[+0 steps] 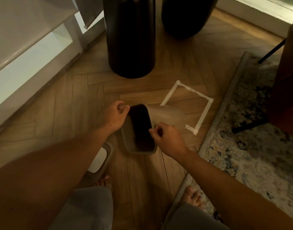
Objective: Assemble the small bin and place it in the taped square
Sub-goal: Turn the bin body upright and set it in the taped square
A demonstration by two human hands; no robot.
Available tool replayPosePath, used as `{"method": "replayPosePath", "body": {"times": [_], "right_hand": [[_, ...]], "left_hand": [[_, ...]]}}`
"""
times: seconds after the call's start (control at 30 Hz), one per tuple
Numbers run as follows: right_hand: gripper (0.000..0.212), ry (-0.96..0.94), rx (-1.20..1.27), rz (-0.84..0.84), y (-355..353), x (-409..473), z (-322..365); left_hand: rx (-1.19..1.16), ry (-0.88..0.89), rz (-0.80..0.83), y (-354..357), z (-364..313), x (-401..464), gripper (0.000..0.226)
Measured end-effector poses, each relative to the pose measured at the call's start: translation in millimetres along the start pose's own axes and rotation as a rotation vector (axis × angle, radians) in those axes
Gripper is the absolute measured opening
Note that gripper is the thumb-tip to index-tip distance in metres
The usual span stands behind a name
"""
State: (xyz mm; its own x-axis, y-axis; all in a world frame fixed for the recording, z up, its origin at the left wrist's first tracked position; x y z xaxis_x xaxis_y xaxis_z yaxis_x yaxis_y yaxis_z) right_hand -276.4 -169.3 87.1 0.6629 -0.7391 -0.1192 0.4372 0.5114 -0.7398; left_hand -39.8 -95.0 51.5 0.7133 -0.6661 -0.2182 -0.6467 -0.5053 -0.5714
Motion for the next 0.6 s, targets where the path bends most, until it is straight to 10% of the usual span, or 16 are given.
{"method": "replayPosePath", "body": {"times": [0.33, 0.6], "right_hand": [[0.03, -0.034, 0.011, -0.007, -7, -2, -7], [0.026, 0.009, 0.019, -0.113, -44, 6, -18]], "left_hand": [[0.133, -0.266, 0.336, 29, 36, -18, 0.072], [-0.011, -0.148, 0.281, 22, -16, -10, 0.037]]}}
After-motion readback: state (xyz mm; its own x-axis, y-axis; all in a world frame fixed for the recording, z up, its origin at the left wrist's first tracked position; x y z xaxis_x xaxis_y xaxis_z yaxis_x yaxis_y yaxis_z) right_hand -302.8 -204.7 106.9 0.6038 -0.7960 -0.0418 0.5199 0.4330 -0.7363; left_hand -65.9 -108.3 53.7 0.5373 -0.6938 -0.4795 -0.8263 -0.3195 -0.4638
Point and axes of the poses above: each hand's wrist, its own x-axis towards the middle knuckle, its own y-axis out of the palm, z = x × y, the point moved 2 cm from there along x, towards the middle knuckle, and after that the axes turned 2 degrees about -z, right-handed, at the moved point
